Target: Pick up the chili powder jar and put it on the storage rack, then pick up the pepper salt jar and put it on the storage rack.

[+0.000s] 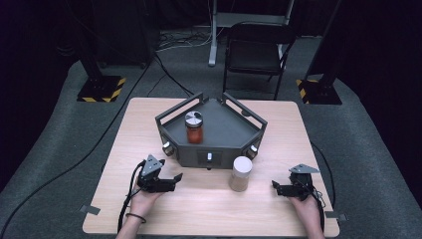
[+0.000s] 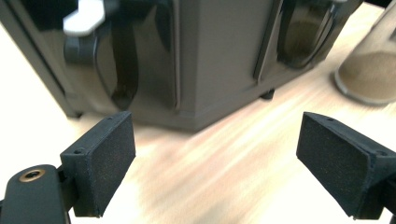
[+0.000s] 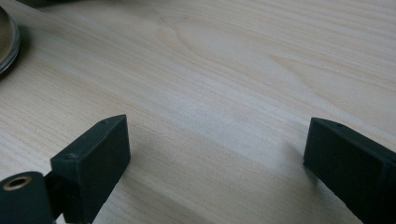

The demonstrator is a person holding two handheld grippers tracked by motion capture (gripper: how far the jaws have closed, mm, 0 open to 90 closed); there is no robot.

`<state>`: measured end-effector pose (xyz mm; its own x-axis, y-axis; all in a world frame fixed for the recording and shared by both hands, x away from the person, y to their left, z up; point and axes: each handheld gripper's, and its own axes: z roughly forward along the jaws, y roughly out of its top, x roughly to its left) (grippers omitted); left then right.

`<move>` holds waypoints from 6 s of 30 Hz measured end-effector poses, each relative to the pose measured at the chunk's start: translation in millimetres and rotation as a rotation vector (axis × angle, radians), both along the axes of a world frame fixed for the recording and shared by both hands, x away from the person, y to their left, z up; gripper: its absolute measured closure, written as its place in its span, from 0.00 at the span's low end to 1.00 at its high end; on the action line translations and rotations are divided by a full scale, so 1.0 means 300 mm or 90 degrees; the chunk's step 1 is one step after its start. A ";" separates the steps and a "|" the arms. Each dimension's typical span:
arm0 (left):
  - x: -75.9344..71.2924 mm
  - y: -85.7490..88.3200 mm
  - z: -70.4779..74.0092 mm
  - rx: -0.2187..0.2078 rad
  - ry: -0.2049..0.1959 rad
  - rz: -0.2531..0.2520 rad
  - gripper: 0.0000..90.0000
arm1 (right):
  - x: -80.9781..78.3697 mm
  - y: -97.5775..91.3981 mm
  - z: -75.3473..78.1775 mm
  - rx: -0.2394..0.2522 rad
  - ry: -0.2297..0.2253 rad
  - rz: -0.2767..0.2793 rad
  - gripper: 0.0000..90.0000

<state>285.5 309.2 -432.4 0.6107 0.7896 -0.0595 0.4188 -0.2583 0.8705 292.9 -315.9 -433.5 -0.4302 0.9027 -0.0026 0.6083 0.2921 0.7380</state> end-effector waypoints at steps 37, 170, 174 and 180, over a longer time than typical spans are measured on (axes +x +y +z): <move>0.045 -0.014 -0.019 0.121 0.090 -0.015 0.12 | 0.000 0.000 0.000 0.000 0.000 0.001 0.07; 0.046 -0.016 -0.019 0.122 0.090 -0.014 0.10 | 0.000 0.000 0.000 0.000 0.000 0.002 0.07; 0.046 -0.016 -0.019 0.122 0.091 -0.014 0.10 | 0.000 0.000 0.000 0.000 0.000 0.002 0.07; 0.046 -0.016 -0.019 0.122 0.091 -0.014 0.10 | -0.002 0.000 0.000 -0.001 0.000 0.001 0.07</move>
